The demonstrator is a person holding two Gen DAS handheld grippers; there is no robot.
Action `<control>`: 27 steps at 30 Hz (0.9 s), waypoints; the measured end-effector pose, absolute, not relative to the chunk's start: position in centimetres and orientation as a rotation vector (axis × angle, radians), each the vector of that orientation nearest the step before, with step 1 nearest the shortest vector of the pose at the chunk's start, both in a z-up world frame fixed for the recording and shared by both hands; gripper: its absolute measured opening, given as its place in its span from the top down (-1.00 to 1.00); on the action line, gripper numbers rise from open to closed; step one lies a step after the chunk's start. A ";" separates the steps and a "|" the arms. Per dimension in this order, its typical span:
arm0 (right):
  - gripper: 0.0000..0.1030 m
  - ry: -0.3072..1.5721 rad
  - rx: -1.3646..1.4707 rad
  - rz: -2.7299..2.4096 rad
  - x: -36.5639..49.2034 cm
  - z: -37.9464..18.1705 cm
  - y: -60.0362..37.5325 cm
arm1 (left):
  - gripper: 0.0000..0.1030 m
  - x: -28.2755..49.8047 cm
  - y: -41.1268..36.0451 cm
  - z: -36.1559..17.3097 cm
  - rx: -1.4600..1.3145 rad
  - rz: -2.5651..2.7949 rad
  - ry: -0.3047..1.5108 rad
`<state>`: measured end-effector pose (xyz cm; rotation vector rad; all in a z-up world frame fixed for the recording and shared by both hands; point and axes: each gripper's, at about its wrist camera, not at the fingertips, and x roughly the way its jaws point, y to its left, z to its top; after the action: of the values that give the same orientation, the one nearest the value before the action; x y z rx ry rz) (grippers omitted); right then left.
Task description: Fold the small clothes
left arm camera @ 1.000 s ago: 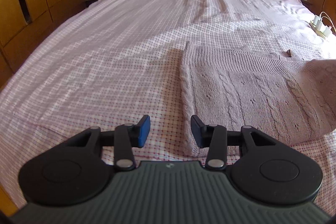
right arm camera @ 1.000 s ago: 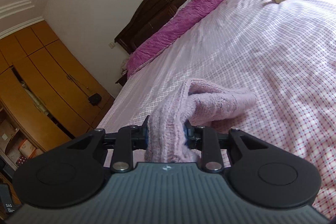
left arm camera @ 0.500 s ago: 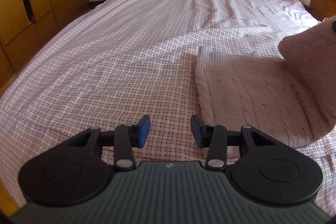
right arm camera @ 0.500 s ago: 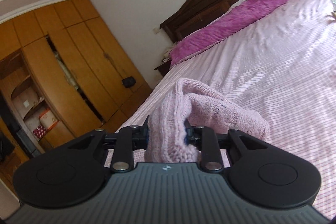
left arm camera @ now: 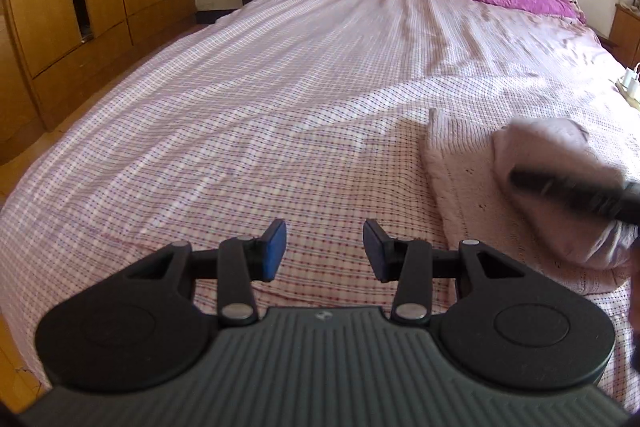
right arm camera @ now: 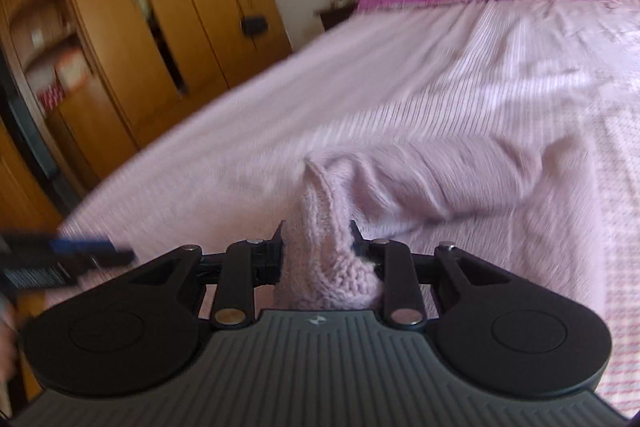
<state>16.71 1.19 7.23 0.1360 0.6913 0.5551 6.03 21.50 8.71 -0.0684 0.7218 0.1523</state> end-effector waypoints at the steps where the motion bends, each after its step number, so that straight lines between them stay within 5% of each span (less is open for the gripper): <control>1: 0.38 0.698 0.110 0.556 16.5 6.7 1.9 | 0.13 6.0 21.7 8.8 -0.071 0.152 0.714; 8: -0.27 0.678 0.101 0.619 14.7 6.6 3.5 | 0.13 7.0 21.6 9.6 -0.066 0.107 0.661; 20: -0.30 0.602 0.192 0.607 9.6 10.8 -4.1 | 0.12 11.0 15.5 10.5 -0.042 -0.094 0.633; 27: -0.31 0.582 0.308 0.440 10.2 10.4 -10.1 | -0.08 13.6 10.6 9.4 0.059 -0.193 0.663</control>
<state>10.17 -10.07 10.40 0.3075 0.5817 0.4403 13.61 10.57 9.38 0.0587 0.6629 -0.1929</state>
